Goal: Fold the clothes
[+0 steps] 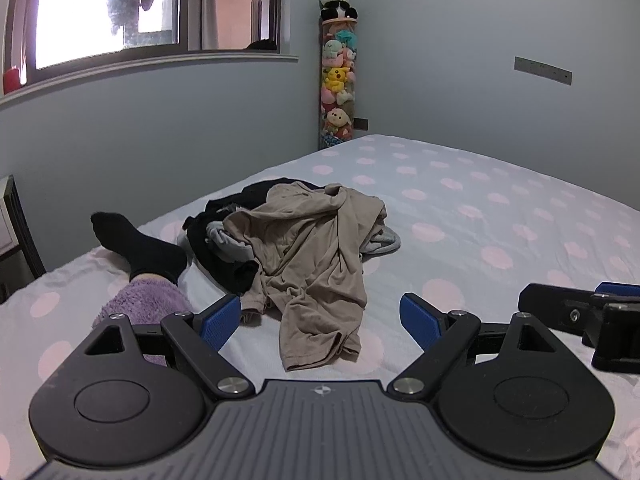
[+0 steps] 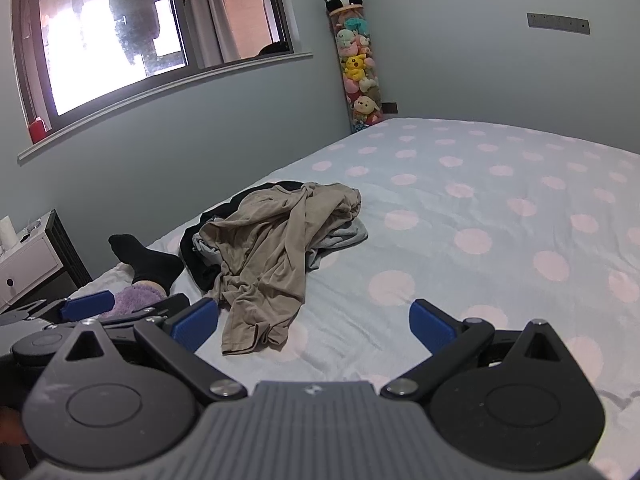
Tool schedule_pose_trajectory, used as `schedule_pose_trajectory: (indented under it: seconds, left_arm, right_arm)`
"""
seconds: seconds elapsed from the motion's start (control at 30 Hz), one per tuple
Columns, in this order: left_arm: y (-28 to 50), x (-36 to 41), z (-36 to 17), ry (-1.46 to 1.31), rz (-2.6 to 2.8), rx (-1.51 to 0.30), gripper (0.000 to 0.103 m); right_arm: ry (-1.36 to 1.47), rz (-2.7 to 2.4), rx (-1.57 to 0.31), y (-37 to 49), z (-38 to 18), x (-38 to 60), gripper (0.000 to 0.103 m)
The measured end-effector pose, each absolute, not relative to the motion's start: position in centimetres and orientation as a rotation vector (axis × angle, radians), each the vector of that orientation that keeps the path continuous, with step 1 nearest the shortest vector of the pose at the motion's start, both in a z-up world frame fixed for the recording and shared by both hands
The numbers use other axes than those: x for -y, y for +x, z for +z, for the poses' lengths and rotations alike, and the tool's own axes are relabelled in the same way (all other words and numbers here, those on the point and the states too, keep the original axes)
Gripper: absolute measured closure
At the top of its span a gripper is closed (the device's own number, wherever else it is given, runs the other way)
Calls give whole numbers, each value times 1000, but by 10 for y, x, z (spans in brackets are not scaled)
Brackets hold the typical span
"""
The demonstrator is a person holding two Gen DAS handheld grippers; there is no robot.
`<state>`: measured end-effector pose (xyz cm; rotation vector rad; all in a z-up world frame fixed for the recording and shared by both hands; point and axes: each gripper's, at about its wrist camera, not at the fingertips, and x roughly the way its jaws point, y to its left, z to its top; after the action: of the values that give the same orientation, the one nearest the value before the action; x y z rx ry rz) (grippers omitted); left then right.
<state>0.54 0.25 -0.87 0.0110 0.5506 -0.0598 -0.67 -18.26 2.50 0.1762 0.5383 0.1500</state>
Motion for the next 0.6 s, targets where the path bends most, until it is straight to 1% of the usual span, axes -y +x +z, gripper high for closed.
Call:
schedule_pose_trajectory:
  seconds: [0.13, 0.37, 0.4, 0.47, 0.5, 0.6]
  left_arm:
    - [17, -6, -13, -20, -57, -580, 16]
    - [65, -13, -20, -22, -57, -633, 16]
    - [76, -15, -21, -18, -59, -639, 16]
    - [96, -17, -23, -10, -62, -651, 16]
    - [107, -18, -24, -4, -58, -654, 16]
    - [146, -19, -30, 34, -44, -650, 16]
  right_arm:
    - [175, 145, -519, 0, 20, 189, 1]
    - [113, 199, -595, 51, 4, 194, 2]
    - [111, 210, -607, 60, 0, 194, 4]
    - [104, 239, -632, 81, -10, 191, 20]
    - [101, 252, -644, 92, -15, 189, 22]
    - [100, 294, -679, 127, -34, 181, 26]
